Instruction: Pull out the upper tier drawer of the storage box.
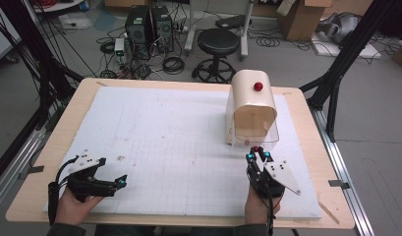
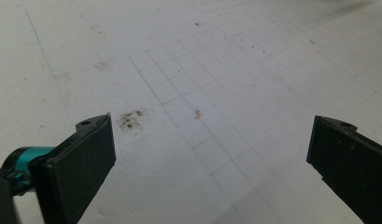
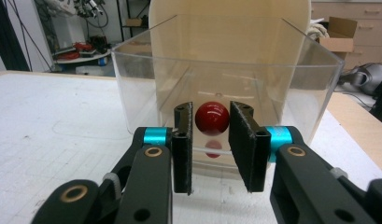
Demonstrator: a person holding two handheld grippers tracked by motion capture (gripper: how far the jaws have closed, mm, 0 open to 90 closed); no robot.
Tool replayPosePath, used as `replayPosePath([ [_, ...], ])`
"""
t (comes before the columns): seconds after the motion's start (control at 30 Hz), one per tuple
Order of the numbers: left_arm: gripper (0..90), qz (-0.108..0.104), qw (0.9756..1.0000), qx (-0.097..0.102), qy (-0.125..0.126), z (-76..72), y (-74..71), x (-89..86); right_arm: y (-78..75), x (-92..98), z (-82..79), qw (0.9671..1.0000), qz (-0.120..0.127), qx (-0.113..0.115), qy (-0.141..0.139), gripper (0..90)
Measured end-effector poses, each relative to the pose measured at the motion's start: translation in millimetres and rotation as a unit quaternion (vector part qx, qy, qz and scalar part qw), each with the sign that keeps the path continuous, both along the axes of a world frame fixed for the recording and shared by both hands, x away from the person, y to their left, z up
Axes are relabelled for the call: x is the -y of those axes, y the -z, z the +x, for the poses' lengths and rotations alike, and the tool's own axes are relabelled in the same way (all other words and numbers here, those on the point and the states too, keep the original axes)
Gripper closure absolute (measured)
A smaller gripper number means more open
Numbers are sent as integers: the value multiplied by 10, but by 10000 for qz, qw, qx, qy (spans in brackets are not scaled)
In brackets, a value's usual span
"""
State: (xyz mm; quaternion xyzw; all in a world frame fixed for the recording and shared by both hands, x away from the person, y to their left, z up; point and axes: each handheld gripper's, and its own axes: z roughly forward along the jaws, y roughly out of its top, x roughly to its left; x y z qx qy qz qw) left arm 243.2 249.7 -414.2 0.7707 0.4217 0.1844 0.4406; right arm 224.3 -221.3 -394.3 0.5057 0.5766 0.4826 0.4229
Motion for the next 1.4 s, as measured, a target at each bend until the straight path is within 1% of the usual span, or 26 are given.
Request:
replayPosePath([
  [0.13, 17, -10, 10000, 3, -8, -2, 0, 5, 4, -3, -7, 10000, 2, 15, 3, 699],
  [0.2, 17, 0, 10000, 4, -3, 0, 0, 5, 6, -6, -7, 10000, 3, -2, 13, 715],
  [0.27, 17, -4, 10000, 5, -4, 0, 1, 6, 2, 0, -4, 10000, 40, -3, 12, 715],
  [0.33, 17, -1, 10000, 6, -6, 0, -1, 4, -8, 4, 4, 10000, 4, 22, 20, 717],
  [0.47, 17, -1, 10000, 8, -4, 0, -3, 3, -19, -2, 27, 10000, 16, 45, 16, 719],
  [0.77, 17, 1, 10000, 15, -7, -1, -5, -2, -18, 7, 64, 10000, 28, 24, -6, 716],
  [0.83, 17, -7, 10000, 14, -11, 0, -3, -1, -2, 10, 58, 10000, 46, 20, -19, 680],
  [0.93, 17, 1, 10000, 13, -6, 1, -3, -1, 14, 9, 48, 10000, 68, 13, -24, 678],
  [1.2, 17, 6, 10000, 8, -2, -3, -6, -3, 22, 25, -4, 9999, 90, 55, -47, 617],
  [1.27, 17, 10, 10000, 4, 5, -5, -7, 0, 16, 43, -25, 9999, 117, 77, -52, 583],
  [1.4, 17, 5, 10000, 1, 16, 1, -5, 6, -8, 88, -63, 9997, 112, 66, -188, 511],
])
